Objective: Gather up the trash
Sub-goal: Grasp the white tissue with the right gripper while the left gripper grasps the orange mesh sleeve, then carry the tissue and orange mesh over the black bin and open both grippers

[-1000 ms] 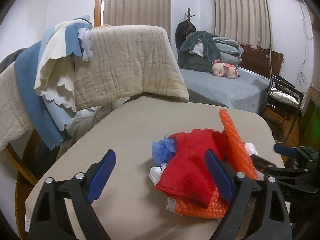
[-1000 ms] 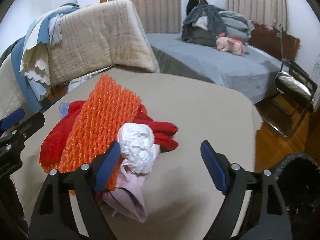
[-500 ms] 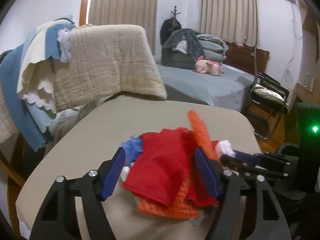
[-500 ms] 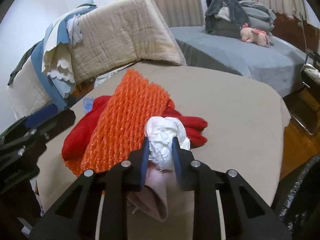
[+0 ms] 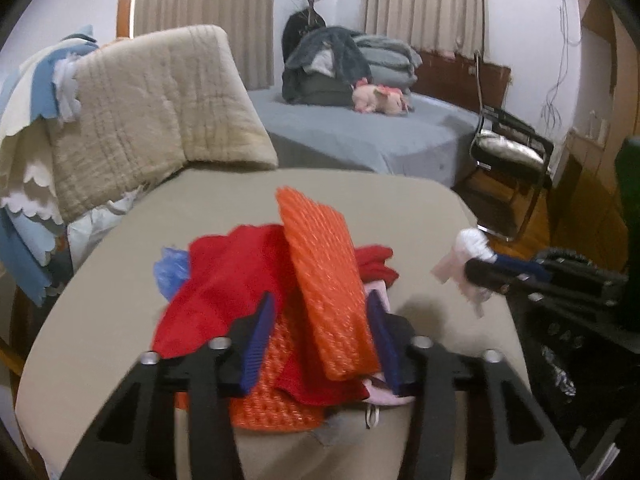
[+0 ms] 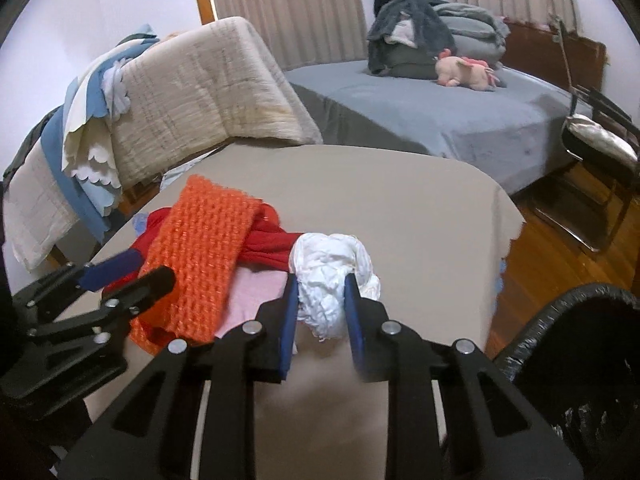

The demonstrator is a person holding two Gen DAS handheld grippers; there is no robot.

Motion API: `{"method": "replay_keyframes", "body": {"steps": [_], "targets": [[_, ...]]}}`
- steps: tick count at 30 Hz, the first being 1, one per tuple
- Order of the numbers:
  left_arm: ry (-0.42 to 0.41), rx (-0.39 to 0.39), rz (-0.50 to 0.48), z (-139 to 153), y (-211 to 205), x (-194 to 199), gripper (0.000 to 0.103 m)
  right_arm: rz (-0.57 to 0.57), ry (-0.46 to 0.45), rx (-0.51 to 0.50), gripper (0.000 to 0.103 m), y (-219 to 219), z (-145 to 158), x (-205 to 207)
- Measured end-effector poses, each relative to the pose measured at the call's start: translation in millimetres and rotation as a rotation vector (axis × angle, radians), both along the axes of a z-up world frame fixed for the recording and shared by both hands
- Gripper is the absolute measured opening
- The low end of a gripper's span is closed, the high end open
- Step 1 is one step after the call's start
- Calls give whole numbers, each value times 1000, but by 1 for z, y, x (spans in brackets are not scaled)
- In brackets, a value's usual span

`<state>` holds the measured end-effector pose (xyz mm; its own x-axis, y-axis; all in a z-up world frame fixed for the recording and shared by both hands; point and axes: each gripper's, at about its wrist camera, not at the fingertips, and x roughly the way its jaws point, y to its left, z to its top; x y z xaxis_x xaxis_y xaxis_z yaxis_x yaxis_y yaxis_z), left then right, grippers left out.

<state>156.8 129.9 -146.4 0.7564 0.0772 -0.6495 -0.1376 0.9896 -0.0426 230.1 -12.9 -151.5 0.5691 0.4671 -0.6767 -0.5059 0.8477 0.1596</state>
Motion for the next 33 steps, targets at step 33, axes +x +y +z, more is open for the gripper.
{"method": "replay_keyframes", "body": {"steps": [33], "targets": [[-87, -82, -396, 44, -175, 6, 11, -380, -123, -44, 23, -197, 54, -62]]}}
